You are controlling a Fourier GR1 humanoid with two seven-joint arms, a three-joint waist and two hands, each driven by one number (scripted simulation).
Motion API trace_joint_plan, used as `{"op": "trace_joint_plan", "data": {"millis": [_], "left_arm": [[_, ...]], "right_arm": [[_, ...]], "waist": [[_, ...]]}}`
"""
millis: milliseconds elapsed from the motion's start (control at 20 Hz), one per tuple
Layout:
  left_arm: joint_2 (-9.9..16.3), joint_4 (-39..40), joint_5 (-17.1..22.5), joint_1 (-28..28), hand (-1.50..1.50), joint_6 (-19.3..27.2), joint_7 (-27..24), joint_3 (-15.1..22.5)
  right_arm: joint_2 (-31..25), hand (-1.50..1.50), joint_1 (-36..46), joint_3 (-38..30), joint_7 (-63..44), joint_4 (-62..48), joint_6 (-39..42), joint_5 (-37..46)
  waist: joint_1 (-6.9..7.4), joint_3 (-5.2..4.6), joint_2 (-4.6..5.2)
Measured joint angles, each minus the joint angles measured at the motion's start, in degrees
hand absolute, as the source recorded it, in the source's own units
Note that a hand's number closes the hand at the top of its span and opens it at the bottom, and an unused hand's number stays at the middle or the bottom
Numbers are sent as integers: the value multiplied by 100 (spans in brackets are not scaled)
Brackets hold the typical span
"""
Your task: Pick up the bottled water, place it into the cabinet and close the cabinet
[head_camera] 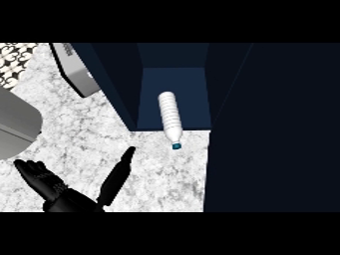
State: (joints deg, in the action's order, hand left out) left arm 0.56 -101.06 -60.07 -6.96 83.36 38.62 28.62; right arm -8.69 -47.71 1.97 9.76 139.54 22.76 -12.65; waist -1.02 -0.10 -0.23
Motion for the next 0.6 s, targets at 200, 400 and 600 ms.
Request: {"op": "trace_joint_plan", "data": {"millis": [200,400,600], "left_arm": [[79,210,326,137,-150,52,20,-197],[368,287,727,158,-150,84,42,-316],[482,440,1047,202,-150,113,-39,-390]], "right_arm": [[-15,-150,-204,-52,214,-19,155,2],[-34,-150,-483,-110,432,-18,301,-10],[-19,-150,-636,-158,648,-47,383,-4]], "waist": [[3,-4,3],[-3,-13,0],[-1,-23,-1]]}}
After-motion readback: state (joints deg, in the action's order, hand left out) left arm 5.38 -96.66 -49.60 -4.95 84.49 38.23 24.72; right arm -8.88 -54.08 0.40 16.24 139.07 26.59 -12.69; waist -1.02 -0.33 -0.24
